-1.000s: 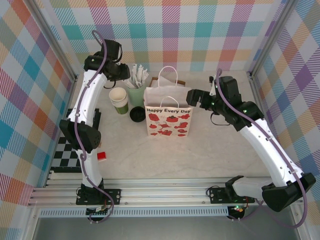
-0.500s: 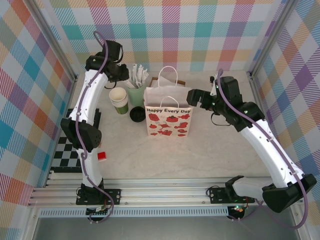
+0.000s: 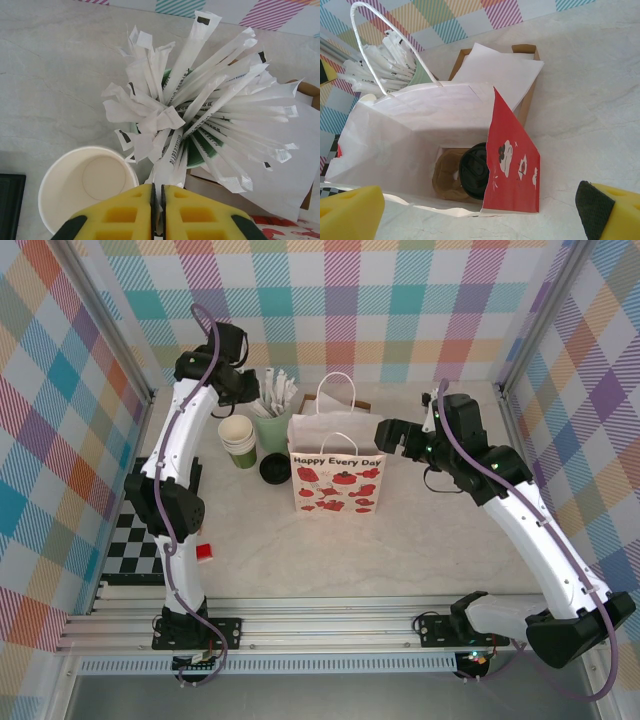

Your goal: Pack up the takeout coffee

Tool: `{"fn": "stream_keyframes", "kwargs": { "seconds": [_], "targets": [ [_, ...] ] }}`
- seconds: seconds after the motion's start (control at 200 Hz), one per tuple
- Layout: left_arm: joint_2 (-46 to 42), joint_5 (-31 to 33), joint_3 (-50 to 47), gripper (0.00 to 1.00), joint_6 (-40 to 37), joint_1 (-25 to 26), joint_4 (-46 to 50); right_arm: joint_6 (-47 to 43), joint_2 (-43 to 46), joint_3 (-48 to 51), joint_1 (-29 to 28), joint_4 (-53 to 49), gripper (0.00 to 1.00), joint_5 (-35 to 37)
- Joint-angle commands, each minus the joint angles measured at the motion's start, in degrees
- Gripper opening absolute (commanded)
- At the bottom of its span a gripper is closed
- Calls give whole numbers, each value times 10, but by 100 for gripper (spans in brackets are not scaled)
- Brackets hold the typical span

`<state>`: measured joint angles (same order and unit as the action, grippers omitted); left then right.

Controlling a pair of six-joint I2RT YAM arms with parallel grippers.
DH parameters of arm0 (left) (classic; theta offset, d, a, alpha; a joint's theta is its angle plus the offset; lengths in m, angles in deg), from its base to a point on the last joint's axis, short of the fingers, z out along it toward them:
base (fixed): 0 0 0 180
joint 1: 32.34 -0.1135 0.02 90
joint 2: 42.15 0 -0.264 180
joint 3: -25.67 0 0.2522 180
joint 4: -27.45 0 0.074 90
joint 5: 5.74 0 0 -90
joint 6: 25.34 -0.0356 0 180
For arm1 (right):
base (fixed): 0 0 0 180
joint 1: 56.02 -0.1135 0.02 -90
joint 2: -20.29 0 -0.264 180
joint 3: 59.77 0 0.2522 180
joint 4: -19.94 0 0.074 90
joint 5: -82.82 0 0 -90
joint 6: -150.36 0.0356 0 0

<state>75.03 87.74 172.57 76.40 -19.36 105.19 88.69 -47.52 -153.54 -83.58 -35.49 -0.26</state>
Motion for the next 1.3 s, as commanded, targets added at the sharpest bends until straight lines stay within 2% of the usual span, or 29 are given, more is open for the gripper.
{"fn": "stream_keyframes", "kwargs": {
  "seconds": [0.0,0.085,0.315,0.46,0.63,0.91,1.015,1.1,1.295],
  "targets": [
    [-24,-6,6,9,-17,-9,-12,10,13,8,2,-4,100,7],
    [-41,-7,9,0,-27,-9,-10,9,14,10,1,-2,100,6],
    [-112,-8,-5,0,-48,-9,-1,8,11,6,2,2,100,4],
    [-173,-34,-8,0,-66,-9,27,0,10,-3,2,7,100,-1],
    [-273,-66,-35,0,-80,-9,58,-18,4,-29,2,0,100,4],
    [-444,-116,-118,0,-99,-9,36,-17,-11,-50,2,-6,100,-4],
    [-450,-190,-111,0,-121,-9,88,-21,-23,-64,2,-17,100,-12],
    [-440,-214,-115,0,-135,-7,117,-24,-31,-76,2,-26,100,-19],
    [-390,-188,-100,0,-145,11,120,-22,-45,-92,2,-41,100,-39]
  ]
}}
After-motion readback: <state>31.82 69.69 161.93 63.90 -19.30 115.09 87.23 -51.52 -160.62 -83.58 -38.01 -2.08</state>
